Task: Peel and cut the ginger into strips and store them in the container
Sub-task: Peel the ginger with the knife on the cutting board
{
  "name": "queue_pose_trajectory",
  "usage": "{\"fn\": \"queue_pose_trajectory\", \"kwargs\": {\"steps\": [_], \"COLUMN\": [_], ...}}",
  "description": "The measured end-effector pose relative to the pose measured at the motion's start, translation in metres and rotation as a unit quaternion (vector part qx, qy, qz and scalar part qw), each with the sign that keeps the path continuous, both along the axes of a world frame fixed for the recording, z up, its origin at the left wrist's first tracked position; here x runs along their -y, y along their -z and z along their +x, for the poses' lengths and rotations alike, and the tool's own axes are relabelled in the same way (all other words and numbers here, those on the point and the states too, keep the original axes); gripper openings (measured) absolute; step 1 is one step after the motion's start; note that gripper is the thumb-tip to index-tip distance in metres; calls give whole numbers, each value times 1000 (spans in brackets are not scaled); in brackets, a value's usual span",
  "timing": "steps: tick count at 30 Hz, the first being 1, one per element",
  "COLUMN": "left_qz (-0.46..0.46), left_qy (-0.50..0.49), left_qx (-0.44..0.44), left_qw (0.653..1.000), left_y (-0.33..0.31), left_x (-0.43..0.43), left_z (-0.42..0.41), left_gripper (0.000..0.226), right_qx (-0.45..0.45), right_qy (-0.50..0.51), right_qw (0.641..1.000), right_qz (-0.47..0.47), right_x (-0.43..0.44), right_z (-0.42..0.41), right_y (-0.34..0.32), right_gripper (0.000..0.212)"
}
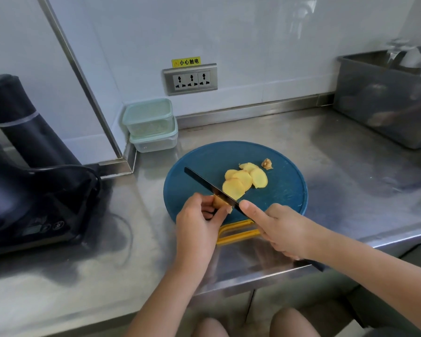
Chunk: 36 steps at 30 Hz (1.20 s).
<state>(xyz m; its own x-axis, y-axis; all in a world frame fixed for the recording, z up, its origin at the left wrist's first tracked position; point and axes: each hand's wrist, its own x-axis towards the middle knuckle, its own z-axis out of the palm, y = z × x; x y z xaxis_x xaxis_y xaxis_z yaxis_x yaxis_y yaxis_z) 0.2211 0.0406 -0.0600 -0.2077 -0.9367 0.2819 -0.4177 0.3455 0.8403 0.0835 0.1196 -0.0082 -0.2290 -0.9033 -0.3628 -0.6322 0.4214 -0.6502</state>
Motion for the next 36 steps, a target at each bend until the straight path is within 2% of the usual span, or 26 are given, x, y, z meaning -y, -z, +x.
{"fn": "queue_pose_trajectory", "kwargs": {"steps": [5, 10, 15, 22, 26, 31, 35, 36], "left_qz": [9, 1, -2, -12, -42, -77, -92, -91], "left_qy": [6, 3, 2, 6, 6, 6, 2, 0], "left_qx": [0, -4, 1, -3, 28, 59, 68, 67], "left_qw": [1000, 1000, 1000, 1000, 999, 995, 993, 994], "left_y": [1, 0, -2, 3, 2, 1, -1, -1], "left_x": [2, 2, 2, 2, -1, -4, -5, -6], "left_z": [0, -1, -4, -5, -6, -7, -7, -6], "left_gripper": [22, 23, 28, 22, 20, 23, 22, 22], "right_qx": [0, -103, -151, -94, -54, 66, 82, 80], "right_qy": [3, -15, -18, 5, 15, 28, 16, 18], "right_qw": [1000, 993, 986, 994, 998, 997, 997, 997], "right_qz": [3, -49, -70, -51, -31, -7, 2, 3], "right_x": [4, -4, -5, -6, -3, 2, 4, 3], "right_z": [2, 7, 9, 7, 2, -6, -9, -10], "right_y": [-5, 1, 6, 3, 4, 9, 12, 11], "right_gripper": [71, 72, 74, 70, 72, 85, 105, 104]}}
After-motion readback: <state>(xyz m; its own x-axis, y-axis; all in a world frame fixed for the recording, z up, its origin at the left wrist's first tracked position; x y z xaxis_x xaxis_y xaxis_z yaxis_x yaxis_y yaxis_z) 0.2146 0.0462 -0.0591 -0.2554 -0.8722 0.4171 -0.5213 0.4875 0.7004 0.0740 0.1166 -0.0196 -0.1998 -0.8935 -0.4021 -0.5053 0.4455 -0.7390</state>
